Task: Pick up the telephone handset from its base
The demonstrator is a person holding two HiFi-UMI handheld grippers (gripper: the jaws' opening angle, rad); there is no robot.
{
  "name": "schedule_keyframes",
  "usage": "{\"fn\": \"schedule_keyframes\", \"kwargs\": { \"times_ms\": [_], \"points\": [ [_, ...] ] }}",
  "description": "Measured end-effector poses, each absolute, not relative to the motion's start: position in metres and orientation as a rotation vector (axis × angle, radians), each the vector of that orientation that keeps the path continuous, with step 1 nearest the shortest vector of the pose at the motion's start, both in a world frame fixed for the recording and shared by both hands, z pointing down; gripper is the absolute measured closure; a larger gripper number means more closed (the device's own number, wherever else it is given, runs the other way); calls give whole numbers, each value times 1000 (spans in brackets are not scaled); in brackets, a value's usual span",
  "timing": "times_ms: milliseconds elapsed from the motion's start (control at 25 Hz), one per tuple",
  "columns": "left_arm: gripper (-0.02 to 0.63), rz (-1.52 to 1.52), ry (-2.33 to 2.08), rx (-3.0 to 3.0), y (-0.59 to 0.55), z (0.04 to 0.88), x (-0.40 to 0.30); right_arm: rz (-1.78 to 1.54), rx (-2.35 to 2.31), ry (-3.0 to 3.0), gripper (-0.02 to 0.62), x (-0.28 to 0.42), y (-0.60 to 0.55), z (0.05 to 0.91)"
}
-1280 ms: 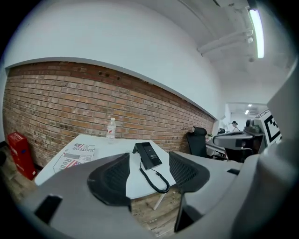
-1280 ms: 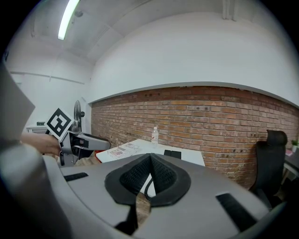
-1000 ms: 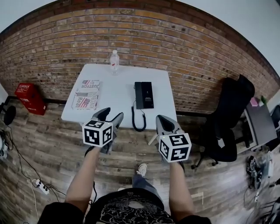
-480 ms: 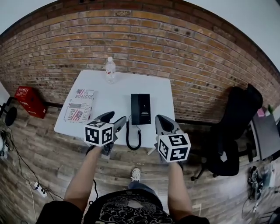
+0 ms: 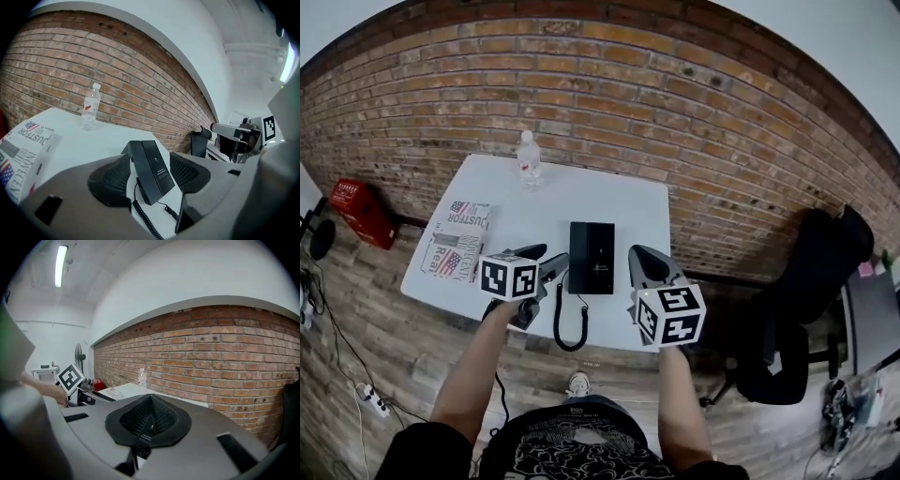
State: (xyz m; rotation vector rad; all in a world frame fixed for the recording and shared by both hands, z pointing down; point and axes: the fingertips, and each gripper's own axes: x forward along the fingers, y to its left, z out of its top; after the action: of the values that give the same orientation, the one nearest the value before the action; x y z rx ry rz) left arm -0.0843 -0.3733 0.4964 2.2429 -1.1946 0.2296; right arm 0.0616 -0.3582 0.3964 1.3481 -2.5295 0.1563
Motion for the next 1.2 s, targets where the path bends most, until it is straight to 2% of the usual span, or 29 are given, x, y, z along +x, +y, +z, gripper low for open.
{"fn": "schedule_keyframes", "kwargs": {
  "times_ms": [640, 880, 1200],
  "points": [
    [359, 136, -779, 2005, -417, 586, -64, 184, 1177, -2525, 597, 55, -434, 437],
    [359, 78, -653, 1967, -424, 596, -56, 197, 1156, -2512, 597, 56, -453, 450],
    [393, 25, -511, 1949, -428, 599, -49, 211, 1143, -2503, 597, 54, -470, 460]
  ]
}}
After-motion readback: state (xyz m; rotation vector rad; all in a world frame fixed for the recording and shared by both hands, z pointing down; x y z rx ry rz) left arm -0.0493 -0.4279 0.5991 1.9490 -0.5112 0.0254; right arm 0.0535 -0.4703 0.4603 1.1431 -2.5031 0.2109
